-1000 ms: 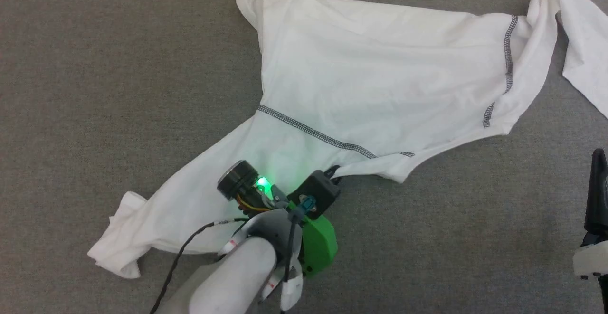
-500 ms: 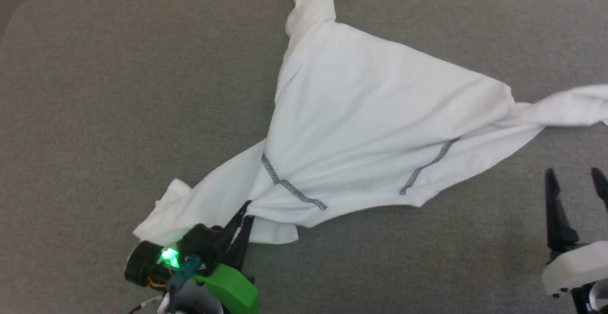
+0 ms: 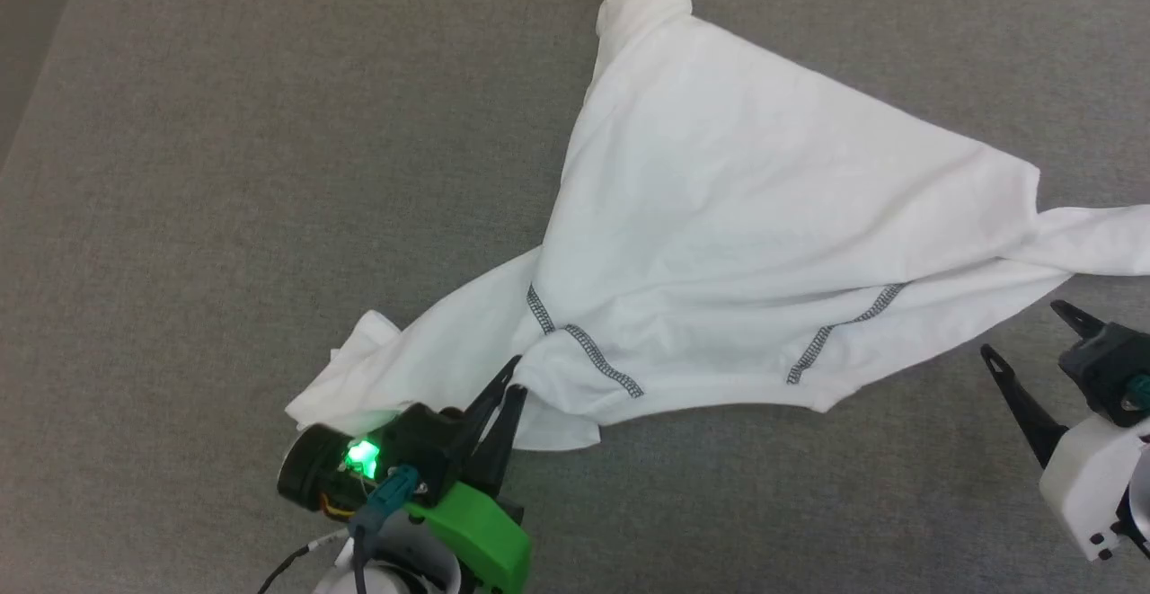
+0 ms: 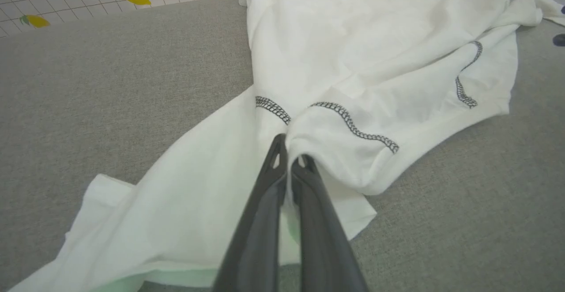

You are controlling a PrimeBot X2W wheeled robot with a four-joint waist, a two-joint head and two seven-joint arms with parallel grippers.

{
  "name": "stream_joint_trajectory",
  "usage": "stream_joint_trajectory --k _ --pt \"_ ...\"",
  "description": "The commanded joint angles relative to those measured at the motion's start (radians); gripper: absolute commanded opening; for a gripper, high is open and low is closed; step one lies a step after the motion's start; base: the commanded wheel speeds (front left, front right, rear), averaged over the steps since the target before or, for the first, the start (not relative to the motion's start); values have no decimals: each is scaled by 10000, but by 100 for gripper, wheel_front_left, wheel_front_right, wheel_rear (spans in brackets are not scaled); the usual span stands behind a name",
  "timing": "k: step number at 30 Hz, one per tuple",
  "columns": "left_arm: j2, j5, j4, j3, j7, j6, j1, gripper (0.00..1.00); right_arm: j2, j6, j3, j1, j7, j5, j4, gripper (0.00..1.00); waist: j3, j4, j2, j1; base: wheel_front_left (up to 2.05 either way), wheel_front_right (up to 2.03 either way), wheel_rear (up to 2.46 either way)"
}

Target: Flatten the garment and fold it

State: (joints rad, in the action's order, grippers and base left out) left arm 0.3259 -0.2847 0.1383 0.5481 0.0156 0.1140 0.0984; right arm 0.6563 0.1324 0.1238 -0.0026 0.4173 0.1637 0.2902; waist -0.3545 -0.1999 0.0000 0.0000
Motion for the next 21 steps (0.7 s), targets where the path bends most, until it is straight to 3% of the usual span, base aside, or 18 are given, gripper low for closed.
stream_joint_trajectory --k 1,8,15,16,17,21 --pt "-70 -29 -50 24 -63 -67 233 0 228 -17 241 -284 51 94 -100 100 -323 -180 0 0 0 0 0" --pt "-240 -16 -229 135 -189 -120 563 0 1403 -17 1533 -1102 182 409 -681 100 -867 -480 0 0 0 0 0" --pt "-394 -66 -350 191 -318 -71 705 0 1641 -17 2345 -1890 -207 262 -1458 100 -1124 -649 0 0 0 0 0" --pt "-415 -74 -368 191 -338 -60 719 0 1567 -17 2355 -1957 -227 272 -1609 60 -1128 -657 0 0 0 0 0" --pt "-439 -91 -386 185 -370 -48 735 0 1482 -17 2363 -2030 -273 250 -1763 1 -1121 -669 0 0 0 0 0" --pt "-440 -151 -387 30 -567 59 752 0 1028 -17 2159 -2229 -607 216 -2002 0 -942 -575 0 0 0 0 0"
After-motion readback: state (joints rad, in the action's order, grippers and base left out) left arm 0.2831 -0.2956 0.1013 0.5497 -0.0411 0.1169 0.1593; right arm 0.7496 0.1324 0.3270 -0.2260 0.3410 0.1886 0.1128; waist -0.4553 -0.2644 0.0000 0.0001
